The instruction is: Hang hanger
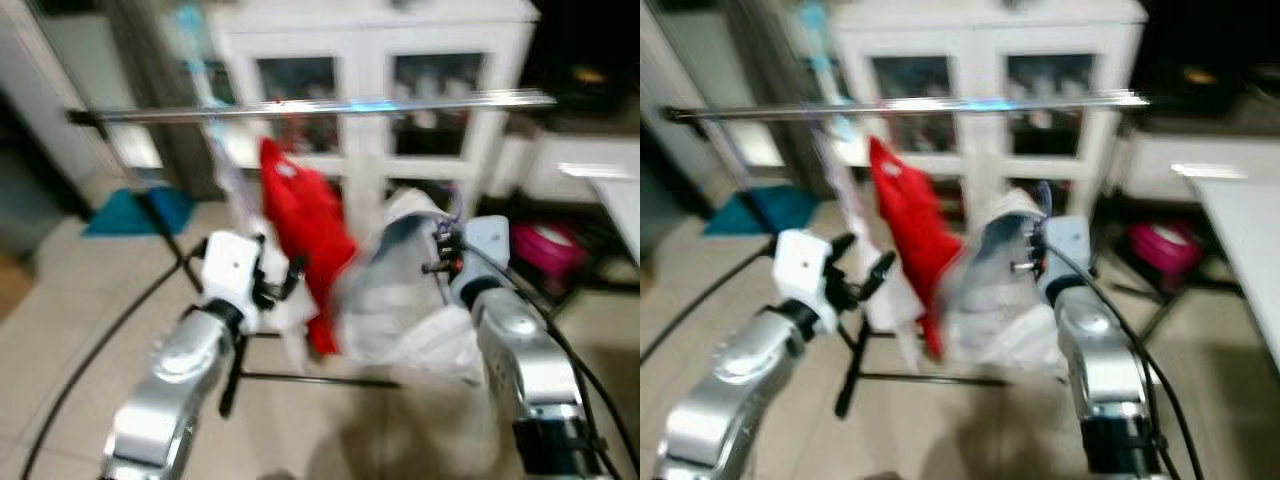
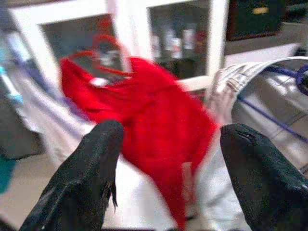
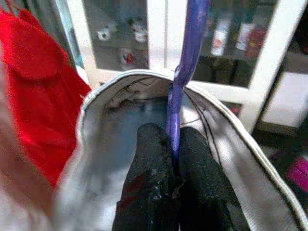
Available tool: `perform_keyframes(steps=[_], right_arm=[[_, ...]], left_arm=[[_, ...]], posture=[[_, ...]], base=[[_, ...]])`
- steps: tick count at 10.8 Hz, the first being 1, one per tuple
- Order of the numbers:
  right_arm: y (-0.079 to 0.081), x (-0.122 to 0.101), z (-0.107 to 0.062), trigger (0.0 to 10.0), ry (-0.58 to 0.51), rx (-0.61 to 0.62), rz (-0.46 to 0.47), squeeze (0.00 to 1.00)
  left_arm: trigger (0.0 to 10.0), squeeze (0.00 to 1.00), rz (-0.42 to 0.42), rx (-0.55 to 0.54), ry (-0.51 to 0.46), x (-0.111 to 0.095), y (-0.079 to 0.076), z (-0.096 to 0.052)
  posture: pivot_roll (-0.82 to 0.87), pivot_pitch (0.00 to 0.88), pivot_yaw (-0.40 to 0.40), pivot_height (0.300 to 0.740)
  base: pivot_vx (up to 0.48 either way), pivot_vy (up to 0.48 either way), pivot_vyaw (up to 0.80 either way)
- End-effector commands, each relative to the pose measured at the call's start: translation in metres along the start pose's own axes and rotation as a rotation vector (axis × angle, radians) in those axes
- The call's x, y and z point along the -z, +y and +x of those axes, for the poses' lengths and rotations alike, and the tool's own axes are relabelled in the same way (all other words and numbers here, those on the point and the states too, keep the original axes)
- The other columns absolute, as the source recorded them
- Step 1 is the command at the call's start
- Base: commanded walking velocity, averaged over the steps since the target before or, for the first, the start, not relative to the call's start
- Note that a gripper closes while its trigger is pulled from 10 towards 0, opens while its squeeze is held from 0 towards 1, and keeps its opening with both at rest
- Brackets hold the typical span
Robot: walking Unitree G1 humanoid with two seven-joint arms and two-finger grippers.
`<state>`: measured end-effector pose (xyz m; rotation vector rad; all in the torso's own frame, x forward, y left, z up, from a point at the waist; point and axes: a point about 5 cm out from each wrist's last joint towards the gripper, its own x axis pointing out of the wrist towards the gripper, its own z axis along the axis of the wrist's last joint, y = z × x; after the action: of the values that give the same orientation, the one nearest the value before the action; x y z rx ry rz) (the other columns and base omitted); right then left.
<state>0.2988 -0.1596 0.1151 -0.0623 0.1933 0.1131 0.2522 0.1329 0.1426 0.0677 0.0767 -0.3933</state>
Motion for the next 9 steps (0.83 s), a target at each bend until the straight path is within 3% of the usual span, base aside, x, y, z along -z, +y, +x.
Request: perform_keyframes(steps=[1,3,6,9], right_arm=[[0.008,-0.025,0.002,10.0,-0.123,-0.036,-0.048,0.0],[0.004,-0.028,0.002,10.0,-0.131,-0.013,-0.159,0.0],[-0.002,-0.041,0.015,10.0,-0.163,0.015,-0.141,0.0],[-0.003,-0.06,0.038,10.0,-0.205,0.026,-0.104,0.0]], left_arm=[[10.0,0.0,0.01,-0.004,0.002,-0.001,0.002,-0.001],[10.0,0.0,0.011,0.004,0.006,0.001,0.0,-0.001],[10.0,0.0,0.072,0.099,0.012,-0.001,-0.005,-0.003],[10.0,0.0,0.115,0.238,0.005,-0.008,-0.011,-0.012]], posture=[[-0.06,0.0,0.086,0.74],[-0.06,0.0,0.084,0.74],[-0.06,0.0,0.082,0.74],[-0.01,0.004,0.084,0.74]], base=[[0.285,0.0,0.0],[0.274,0.0,0.0],[0.085,0.0,0.0],[0.0,0.0,0.0]])
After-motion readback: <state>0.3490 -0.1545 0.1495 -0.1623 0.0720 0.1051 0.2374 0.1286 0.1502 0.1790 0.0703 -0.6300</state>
